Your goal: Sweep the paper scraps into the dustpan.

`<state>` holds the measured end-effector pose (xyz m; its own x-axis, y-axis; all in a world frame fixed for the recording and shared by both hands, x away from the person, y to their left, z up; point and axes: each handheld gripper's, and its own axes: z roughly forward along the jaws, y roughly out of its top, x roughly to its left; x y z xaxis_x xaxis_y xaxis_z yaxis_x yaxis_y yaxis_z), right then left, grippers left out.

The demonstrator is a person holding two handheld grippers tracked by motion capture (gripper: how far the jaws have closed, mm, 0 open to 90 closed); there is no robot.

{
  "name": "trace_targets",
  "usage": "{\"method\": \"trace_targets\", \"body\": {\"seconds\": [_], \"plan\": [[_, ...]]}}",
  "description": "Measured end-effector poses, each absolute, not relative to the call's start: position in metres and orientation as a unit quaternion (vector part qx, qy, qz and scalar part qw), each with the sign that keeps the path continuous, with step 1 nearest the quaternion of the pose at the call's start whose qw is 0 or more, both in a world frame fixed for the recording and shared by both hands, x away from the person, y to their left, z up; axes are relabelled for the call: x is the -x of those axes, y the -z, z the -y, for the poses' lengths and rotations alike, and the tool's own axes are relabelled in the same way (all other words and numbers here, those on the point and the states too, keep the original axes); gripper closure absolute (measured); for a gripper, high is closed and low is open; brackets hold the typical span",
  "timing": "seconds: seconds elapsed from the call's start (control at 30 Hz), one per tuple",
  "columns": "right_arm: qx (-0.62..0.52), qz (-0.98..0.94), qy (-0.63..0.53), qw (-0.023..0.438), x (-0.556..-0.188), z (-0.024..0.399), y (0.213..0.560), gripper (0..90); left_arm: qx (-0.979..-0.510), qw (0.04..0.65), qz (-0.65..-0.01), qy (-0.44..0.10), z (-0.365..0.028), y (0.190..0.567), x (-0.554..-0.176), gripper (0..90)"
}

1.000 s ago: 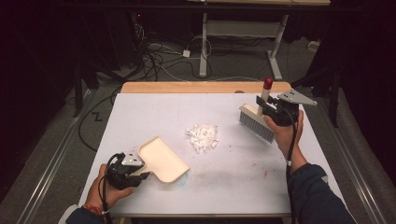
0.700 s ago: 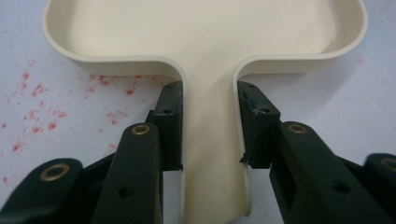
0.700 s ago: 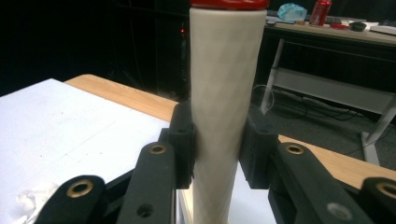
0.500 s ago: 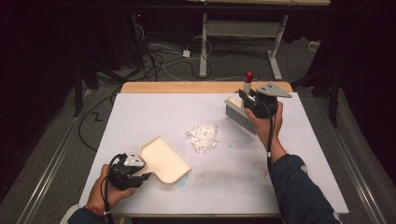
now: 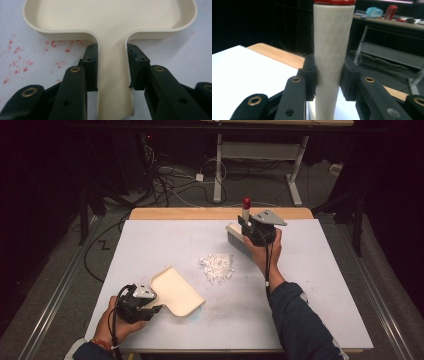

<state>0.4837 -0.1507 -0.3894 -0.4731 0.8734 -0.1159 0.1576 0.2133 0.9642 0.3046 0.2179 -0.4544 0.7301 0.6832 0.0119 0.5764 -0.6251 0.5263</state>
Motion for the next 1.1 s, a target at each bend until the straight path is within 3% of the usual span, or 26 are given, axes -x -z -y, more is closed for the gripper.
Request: {"method": "trace_targets", "body": {"seconds": [0.47,0.77,1.1], "plan": [[-0.324,-0.726,-0.520,0.311,-0.456,0.126,0.398,70.2,-0.900,0.244,-0.351,-0.085,-0.204,0.455,-0.320,63.1],[-0.307,-0.740,-0.515,0.305,-0.451,0.119,0.397,70.0,-0.919,0.180,-0.337,-0.094,-0.179,0.442,-0.339,63.2],[-0.294,-0.749,-0.517,0.293,-0.448,0.115,0.396,69.8,-0.935,0.145,-0.322,-0.047,-0.161,0.435,-0.358,63.1]]}}
